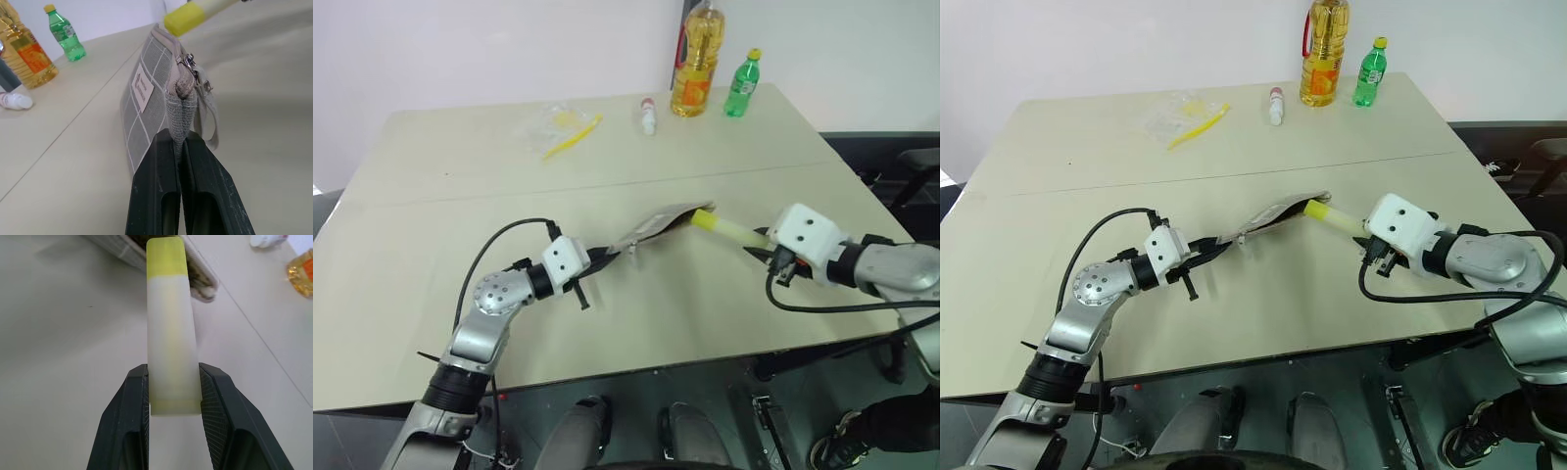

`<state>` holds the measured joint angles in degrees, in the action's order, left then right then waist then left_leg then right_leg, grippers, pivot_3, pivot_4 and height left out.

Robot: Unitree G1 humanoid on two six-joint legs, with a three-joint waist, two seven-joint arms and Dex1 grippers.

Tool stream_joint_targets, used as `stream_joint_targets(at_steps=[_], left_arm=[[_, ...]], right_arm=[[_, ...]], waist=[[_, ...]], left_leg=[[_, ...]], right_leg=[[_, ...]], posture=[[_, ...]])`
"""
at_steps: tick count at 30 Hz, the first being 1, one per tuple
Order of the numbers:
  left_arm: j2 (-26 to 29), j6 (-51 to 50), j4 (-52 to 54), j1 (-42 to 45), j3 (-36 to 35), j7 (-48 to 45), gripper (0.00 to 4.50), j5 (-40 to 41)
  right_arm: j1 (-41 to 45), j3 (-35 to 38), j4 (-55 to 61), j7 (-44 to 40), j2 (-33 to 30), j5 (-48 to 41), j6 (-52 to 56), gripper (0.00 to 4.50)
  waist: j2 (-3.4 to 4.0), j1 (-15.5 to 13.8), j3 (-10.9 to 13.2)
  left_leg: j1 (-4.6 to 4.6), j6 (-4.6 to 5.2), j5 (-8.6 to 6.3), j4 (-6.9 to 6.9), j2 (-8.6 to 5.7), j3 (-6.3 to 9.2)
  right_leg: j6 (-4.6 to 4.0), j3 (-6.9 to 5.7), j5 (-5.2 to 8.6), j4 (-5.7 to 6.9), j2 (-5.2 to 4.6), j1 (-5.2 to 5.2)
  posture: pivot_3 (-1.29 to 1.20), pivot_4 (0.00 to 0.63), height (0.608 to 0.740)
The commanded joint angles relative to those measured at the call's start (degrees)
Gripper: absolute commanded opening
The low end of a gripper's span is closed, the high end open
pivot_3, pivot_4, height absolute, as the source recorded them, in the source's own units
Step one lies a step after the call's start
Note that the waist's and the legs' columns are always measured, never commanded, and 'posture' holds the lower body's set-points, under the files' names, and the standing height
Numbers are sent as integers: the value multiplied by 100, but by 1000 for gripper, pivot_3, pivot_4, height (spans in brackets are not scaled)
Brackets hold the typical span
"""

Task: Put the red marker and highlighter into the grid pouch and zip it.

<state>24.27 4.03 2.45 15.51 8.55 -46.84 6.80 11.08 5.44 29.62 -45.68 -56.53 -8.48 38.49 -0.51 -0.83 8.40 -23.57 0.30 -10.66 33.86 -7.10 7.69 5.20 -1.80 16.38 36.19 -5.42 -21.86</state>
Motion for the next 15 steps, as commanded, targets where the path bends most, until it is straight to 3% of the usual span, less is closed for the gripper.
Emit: stream_joint_targets(at_steps=[1,8,15], left_arm=[[4,87,152,19,-3,-16,0,74],[30,130,260,-5,66,-136,0,80],[42,105,327,-24,69,-122,0,91]], right_arm=[[93,149,195,9,-55,-35,-12,861],[259,-126,-17,208,171,65,-49,861],[185,-421,7,15,-49,248,-242,861]], waist=[[0,0,0],[0,5,0],[1,-2,1]], left_leg=[[0,0,0,0,0,0],[0,0,0,0,0,0],[-1,1,0,0,0,0]], right_leg=[[0,0,0,0,0,0],[0,0,0,0,0,0],[0,0,0,-3,0,-1]], posture=[[0,150,740],[0,150,740],[0,150,740]])
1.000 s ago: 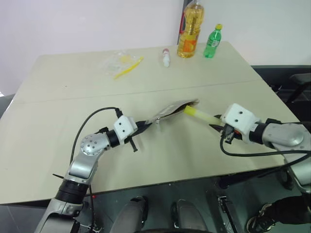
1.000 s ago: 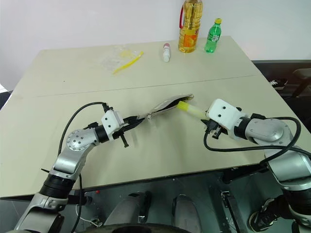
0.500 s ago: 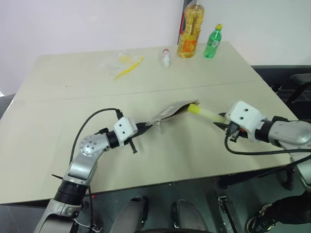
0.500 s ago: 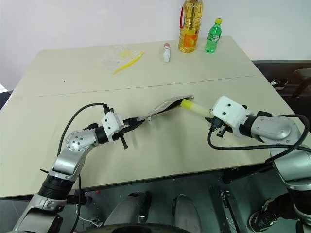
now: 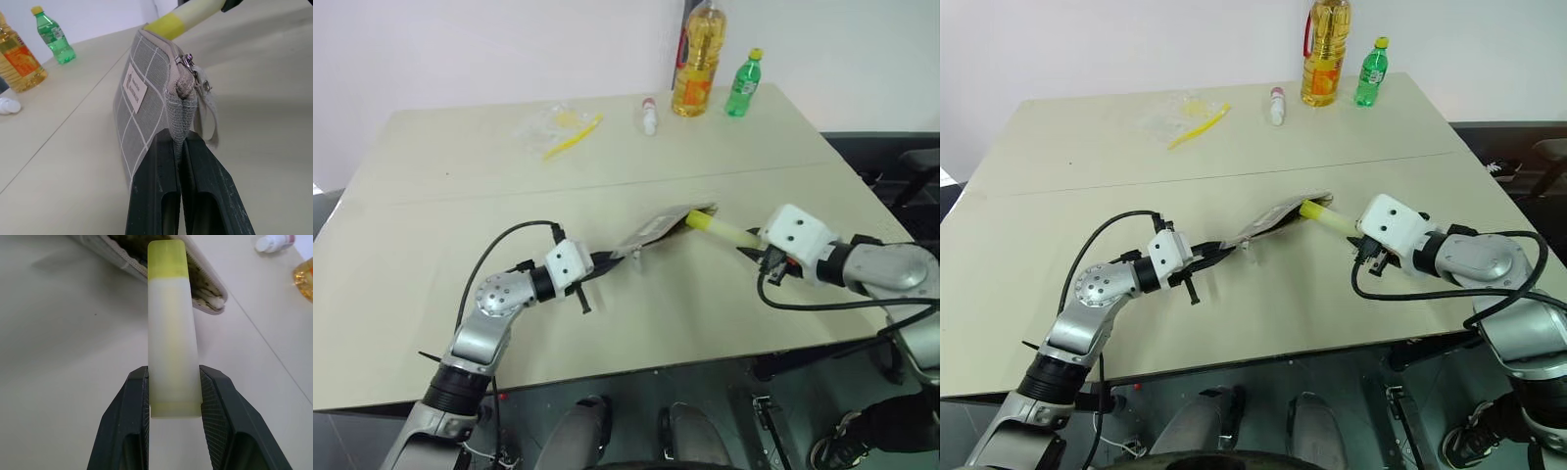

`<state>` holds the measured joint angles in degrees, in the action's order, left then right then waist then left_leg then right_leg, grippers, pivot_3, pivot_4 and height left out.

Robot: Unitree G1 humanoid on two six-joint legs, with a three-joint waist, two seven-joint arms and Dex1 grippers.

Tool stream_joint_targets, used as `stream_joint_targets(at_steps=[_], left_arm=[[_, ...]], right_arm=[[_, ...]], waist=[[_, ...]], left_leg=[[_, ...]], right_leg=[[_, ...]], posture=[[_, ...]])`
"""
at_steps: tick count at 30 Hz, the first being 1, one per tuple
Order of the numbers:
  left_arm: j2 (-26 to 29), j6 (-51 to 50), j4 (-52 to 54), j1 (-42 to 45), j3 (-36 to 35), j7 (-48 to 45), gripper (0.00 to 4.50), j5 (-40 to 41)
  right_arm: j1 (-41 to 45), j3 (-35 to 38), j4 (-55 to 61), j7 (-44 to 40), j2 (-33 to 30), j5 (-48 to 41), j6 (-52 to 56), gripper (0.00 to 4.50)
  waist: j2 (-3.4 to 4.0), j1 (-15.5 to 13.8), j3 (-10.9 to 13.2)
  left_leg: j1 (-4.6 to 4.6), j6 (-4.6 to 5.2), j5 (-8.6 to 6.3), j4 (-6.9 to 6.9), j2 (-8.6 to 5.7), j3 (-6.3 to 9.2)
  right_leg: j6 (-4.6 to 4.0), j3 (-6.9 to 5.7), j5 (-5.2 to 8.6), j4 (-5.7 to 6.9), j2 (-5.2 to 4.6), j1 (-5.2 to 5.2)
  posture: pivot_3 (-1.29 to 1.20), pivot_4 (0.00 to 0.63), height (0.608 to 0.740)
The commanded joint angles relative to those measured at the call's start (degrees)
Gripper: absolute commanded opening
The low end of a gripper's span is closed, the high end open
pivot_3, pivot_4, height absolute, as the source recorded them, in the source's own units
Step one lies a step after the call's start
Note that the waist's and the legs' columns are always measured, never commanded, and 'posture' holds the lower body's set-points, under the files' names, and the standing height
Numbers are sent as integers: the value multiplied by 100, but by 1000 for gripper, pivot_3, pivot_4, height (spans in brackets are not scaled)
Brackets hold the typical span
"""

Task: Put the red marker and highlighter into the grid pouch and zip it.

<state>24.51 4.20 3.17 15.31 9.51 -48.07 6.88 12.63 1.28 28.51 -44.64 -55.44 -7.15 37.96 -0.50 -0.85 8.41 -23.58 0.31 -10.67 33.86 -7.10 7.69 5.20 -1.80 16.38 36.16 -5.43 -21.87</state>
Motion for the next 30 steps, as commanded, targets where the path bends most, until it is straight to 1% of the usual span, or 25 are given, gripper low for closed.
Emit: stream_joint_targets(at_steps=[1,3,5,6,8,10,15,20,22,23,24,25,27,28,30], left_arm=[[20,89,258,1,-26,-3,0,86],[28,94,267,20,-20,-37,0,108],[55,93,303,59,3,-128,0,149],[83,70,343,87,22,-215,0,196],[133,-15,405,135,63,-394,0,295],[201,-116,470,172,117,-597,0,399],[293,-314,631,247,185,-875,0,546],[267,-327,630,260,149,-818,0,492],[250,-359,622,247,112,-754,0,496],[228,-408,609,242,87,-710,0,521],[191,-471,582,241,52,-636,0,542],[149,-511,552,245,21,-557,0,550],[20,-630,472,289,-30,-330,0,544],[-110,-740,421,352,-64,-136,0,543],[-312,-1014,376,440,-113,148,0,574]], right_arm=[[23,-38,125,-122,-208,152,-240,861],[-41,-162,155,-265,-419,300,-455,861],[-108,-349,153,-460,-764,600,-844,861],[-87,-471,121,-562,-966,810,-1112,861],[65,-614,73,-705,-1126,978,-1433,861],[324,-783,109,-879,-1096,1023,-1665,861],[971,-1317,54,-1063,-757,1397,-1983,861],[1119,-1327,-46,-1132,-543,1478,-1975,861],[1108,-1243,-1,-1163,-507,1437,-1907,1894],[1094,-1142,49,-1161,-481,1376,-1824,2193],[1089,-1016,97,-1145,-457,1312,-1730,2787],[1083,-862,153,-1140,-427,1207,-1610,3210],[1105,-367,317,-1165,-304,733,-1099,3210],[1175,-5,417,-1137,-137,325,-663,3210],[1267,496,578,-1077,97,-240,-38,3210]], waist=[[1,1,1],[3,2,2],[5,0,3],[6,2,4],[8,8,5],[9,27,6],[11,19,7],[9,-1,8],[9,5,8],[9,5,8],[9,5,8],[9,5,8],[9,0,8],[9,-5,8],[6,-8,10]], left_leg=[[0,0,0,0,0,0],[0,-1,-1,0,0,0],[0,-2,-2,0,0,0],[0,-3,-2,0,0,0],[0,-7,-5,-1,0,-1],[0,-9,-6,-2,1,-2],[0,-9,-7,-5,4,-3],[-6,-3,-4,-4,-1,-3],[-6,-2,-3,-3,-1,-3],[-6,-2,-3,-4,-1,-3],[-6,-1,-3,-5,0,-3],[-6,-1,-3,-5,0,-3],[-7,0,-2,-4,0,-3],[-7,0,-2,-4,0,-2],[-8,1,-2,-1,0,-2]], right_leg=[[0,0,0,0,0,0],[0,0,0,0,0,0],[0,0,0,0,0,0],[0,0,0,-1,0,0],[-1,0,1,-3,0,-1],[-1,0,1,-3,0,0],[-2,0,2,-3,0,-3],[-1,0,1,-5,-3,-29],[-1,0,0,-5,-3,-30],[-1,0,0,-5,-3,-30],[-1,0,1,-4,-3,-30],[-1,0,0,-3,-2,-31],[0,0,0,-2,-2,-31],[2,0,-1,-2,-2,-30],[10,0,-5,-1,-1,-26]], posture=[[0,150,740],[0,150,740],[0,150,740],[0,150,740],[0,150,740],[0,150,740],[0,150,740],[0,150,740],[0,150,740],[0,150,740],[0,150,740],[0,150,740],[0,150,740],[0,150,740],[0,150,740]])
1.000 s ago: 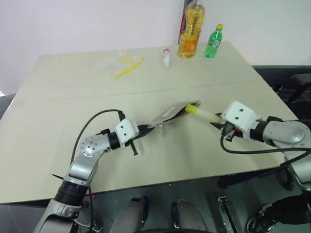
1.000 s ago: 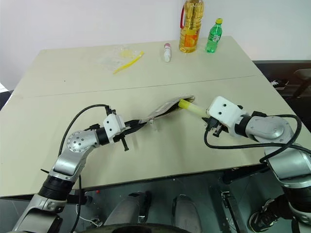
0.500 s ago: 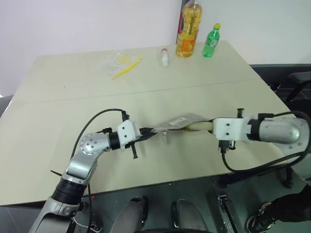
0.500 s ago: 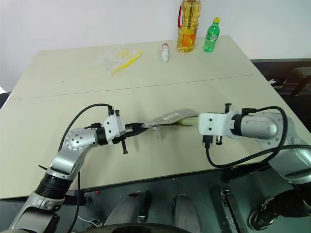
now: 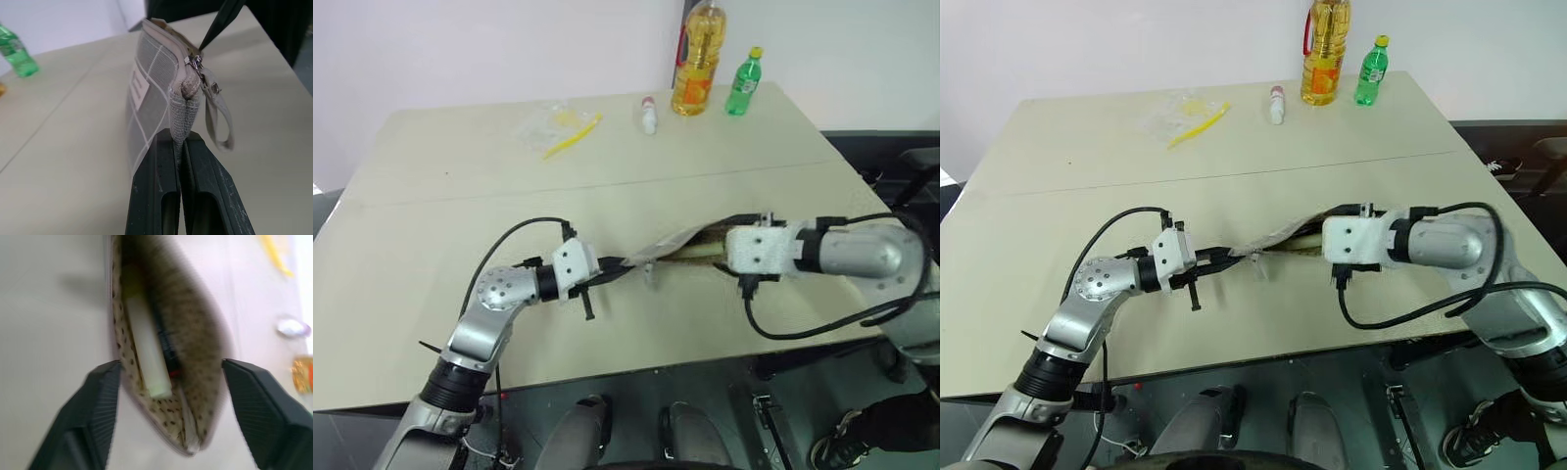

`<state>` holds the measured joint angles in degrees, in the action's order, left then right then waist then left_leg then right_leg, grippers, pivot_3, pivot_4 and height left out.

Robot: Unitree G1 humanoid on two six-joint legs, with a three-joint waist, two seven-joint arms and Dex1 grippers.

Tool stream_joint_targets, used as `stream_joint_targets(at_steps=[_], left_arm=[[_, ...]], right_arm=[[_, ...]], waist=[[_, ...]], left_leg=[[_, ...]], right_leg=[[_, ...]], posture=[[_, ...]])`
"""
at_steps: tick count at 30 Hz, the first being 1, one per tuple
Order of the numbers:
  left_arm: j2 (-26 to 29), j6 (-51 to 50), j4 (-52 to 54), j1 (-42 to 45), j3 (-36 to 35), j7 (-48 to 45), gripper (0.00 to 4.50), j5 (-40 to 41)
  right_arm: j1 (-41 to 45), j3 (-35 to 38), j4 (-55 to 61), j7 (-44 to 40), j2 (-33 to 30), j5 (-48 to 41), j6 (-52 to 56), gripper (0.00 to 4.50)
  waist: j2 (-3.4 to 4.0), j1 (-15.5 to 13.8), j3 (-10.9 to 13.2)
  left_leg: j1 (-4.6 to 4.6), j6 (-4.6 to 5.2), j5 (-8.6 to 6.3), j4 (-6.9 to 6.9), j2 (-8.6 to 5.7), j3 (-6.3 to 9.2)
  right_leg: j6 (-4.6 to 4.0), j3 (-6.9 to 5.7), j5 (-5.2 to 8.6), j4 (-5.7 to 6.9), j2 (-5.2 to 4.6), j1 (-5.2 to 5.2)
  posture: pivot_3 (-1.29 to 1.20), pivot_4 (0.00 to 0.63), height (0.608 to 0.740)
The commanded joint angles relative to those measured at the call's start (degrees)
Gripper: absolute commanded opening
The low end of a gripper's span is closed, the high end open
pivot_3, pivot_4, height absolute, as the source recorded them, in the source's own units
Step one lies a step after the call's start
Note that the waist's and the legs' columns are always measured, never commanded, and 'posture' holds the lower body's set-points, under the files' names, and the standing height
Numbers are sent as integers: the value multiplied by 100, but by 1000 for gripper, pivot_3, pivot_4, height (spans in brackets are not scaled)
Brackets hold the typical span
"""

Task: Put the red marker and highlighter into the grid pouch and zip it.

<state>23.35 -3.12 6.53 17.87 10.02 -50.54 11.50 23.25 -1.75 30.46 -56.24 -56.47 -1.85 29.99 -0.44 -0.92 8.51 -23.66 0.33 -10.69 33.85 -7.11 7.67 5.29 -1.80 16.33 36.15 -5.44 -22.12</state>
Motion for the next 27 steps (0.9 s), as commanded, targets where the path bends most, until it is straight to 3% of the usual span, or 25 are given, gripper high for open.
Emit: stream_joint_targets(at_steps=[1,4,6,14,20,24,27], left_arm=[[-277,-372,15,219,-180,504,0,117],[-696,-573,-90,350,-220,855,0,259],[-1018,-711,-155,457,-273,1081,0,385],[-1445,-969,-223,715,-260,1191,0,612],[-1454,-988,-197,735,-239,1171,0,625],[-1449,-981,-170,714,-230,1180,0,616],[-1439,-982,-160,704,-244,1210,0,603]], right_arm=[[224,984,489,102,293,-1026,1055,3210],[262,1573,1027,537,1065,-2125,2261,3210],[106,1512,1315,1080,1700,-2413,2746,3210],[-79,245,954,3026,2962,-1651,2999,3210],[87,-22,541,3474,3197,-1395,2754,3210],[154,-1,397,3595,3303,-1420,2724,1878],[163,-12,407,3592,3269,-1426,2722,291]], waist=[[0,0,0],[-7,4,-4],[-7,14,-4],[-5,18,-6],[-4,12,-6],[-4,16,-6],[-4,17,-6]], left_leg=[[-1,1,0,1,0,0],[0,2,0,3,0,2],[-1,4,0,2,0,2],[-3,5,0,2,-2,1],[-1,5,1,4,-5,1],[-1,5,1,3,-5,2],[-1,5,2,3,-4,2]], right_leg=[[5,0,-3,0,0,9],[9,0,-5,1,1,19],[11,0,-6,2,2,17],[10,0,-7,7,2,-5],[13,0,-10,7,3,-8],[17,0,-12,7,4,-8],[17,0,-13,8,5,-8]], posture=[[0,150,740],[0,150,740],[0,150,740],[0,150,740],[0,150,740],[0,150,740],[0,150,740]])
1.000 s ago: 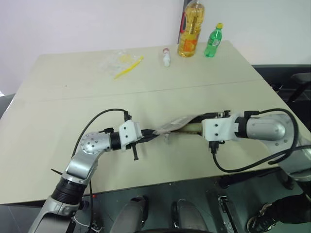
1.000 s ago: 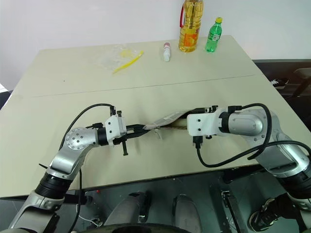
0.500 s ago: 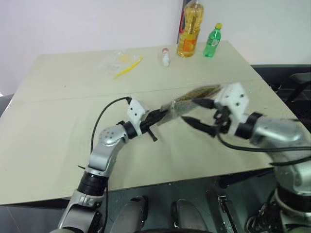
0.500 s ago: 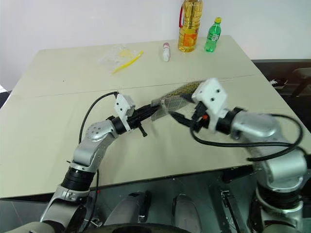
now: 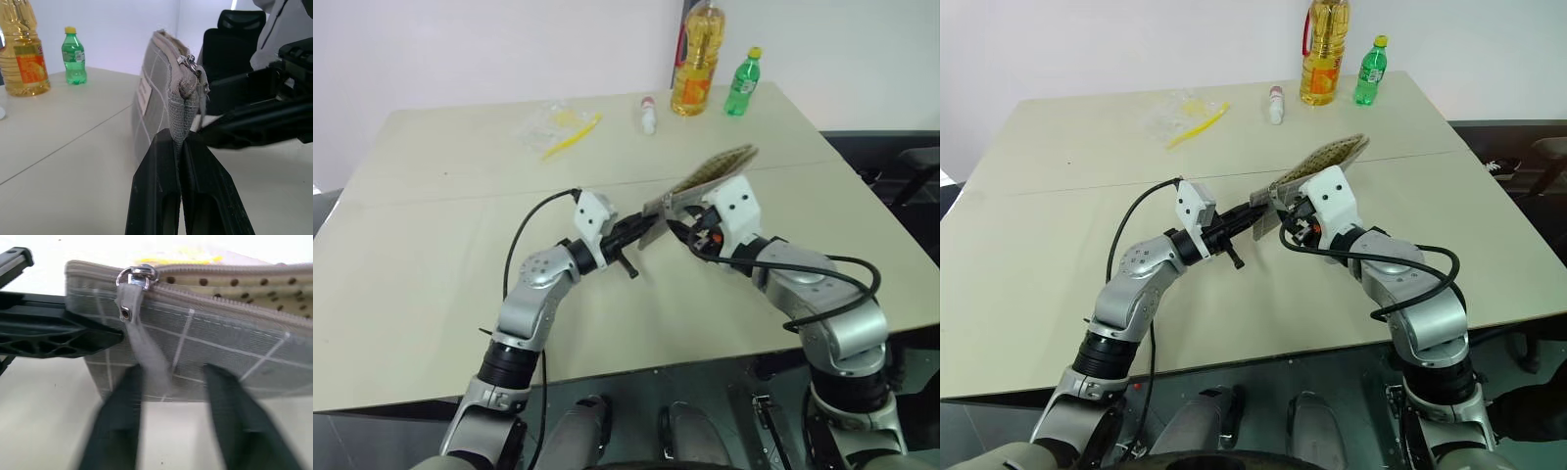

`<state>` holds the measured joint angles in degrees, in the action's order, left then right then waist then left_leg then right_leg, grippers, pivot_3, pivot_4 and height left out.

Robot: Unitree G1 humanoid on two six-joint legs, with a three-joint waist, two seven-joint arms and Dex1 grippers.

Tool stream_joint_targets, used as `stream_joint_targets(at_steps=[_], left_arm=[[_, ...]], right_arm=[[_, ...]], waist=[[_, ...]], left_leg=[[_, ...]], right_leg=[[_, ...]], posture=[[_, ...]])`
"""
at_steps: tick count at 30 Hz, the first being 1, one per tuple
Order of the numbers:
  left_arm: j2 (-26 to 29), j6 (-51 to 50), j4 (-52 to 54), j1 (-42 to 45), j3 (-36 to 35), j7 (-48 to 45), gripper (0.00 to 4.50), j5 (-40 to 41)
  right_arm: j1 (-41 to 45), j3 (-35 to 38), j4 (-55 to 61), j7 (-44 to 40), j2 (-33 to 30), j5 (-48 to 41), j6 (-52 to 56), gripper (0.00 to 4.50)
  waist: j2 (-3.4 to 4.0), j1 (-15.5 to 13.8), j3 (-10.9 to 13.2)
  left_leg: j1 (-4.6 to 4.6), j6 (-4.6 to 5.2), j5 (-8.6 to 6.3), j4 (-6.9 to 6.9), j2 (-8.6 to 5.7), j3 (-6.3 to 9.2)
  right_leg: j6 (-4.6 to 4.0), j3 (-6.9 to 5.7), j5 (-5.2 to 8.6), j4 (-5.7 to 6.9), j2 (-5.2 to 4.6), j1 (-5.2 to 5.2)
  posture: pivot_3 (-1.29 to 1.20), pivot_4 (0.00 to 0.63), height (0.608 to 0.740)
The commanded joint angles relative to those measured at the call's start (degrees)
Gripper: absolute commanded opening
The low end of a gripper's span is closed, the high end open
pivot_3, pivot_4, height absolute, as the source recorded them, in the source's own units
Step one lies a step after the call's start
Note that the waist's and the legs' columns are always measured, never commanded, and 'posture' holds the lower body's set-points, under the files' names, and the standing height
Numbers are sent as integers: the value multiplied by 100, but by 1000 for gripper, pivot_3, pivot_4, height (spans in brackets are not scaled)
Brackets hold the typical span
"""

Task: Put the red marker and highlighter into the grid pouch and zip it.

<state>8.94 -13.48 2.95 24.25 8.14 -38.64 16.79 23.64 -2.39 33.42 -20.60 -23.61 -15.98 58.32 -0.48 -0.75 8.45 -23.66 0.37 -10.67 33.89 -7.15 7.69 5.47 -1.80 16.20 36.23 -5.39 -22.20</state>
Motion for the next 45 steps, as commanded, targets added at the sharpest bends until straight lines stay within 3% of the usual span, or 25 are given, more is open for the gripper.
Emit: stream_joint_targets(at_steps=[1,8,15,21,34,36,37,38,40,43,45], left_arm=[[6,57,194,66,-57,20,0,74],[194,445,-77,79,-41,38,0,-252],[795,1047,-409,10,-132,-350,0,-493],[1118,1183,-451,-167,-227,-609,0,-405],[1445,1117,-130,-570,-275,-703,0,-276],[1486,1053,-44,-641,-291,-699,0,-243],[1486,921,-11,-644,-322,-685,737,-163],[1497,780,39,-643,-344,-719,982,-55],[1562,505,160,-643,-384,-775,1928,78],[2056,-880,681,-858,-576,-1080,3460,818],[2531,-1515,911,-1208,-691,-1322,3460,1104]], right_arm=[[126,56,119,27,-24,-18,-107,42],[159,501,346,-25,-278,-123,-11,42],[118,1451,-16,-169,-1676,145,-44,42],[-324,1403,-523,-313,-2322,388,-451,42],[-472,1102,-602,-663,-2322,255,-848,42],[-508,1206,-564,-751,-2274,121,-807,566],[-532,1246,-545,-807,-2284,81,-789,1054],[-574,1275,-516,-891,-2314,38,-802,1340],[-719,1350,-400,-1150,-2387,-122,-837,2311],[-1178,1755,-93,-1699,-2431,-519,-1126,3839],[-1499,2017,11,-1986,-2511,-717,-1172,3839]], waist=[[0,0,0],[0,-3,0],[0,-13,1],[1,13,0],[4,3,2],[4,7,2],[5,4,2],[5,1,2],[5,0,2],[4,2,3],[7,19,4]], left_leg=[[0,0,0,0,0,0],[0,0,0,0,0,0],[-1,0,0,0,-2,-1],[-1,1,-1,-3,1,-3],[-2,1,-1,-1,3,-3],[-2,1,-1,-2,3,-3],[-2,1,-1,-3,3,-3],[-2,1,-1,-3,3,-3],[-2,1,-1,-2,4,-2],[-4,3,-2,-2,4,-2],[-6,9,-6,-4,4,-2]], right_leg=[[0,0,0,0,0,0],[0,0,0,0,0,0],[0,0,0,-2,-3,1],[0,0,0,-3,-3,18],[-2,0,1,-4,-4,13],[-2,0,1,-4,-4,14],[-2,0,1,-4,-4,14],[-3,0,1,-3,-4,12],[-3,0,1,-3,-3,10],[-2,0,2,-4,-3,6],[-1,1,2,-4,-3,0]], posture=[[0,150,740],[0,150,740],[0,150,740],[0,150,740],[0,150,740],[0,150,740],[0,150,740],[0,150,740],[0,150,740],[0,150,740],[0,150,740]])
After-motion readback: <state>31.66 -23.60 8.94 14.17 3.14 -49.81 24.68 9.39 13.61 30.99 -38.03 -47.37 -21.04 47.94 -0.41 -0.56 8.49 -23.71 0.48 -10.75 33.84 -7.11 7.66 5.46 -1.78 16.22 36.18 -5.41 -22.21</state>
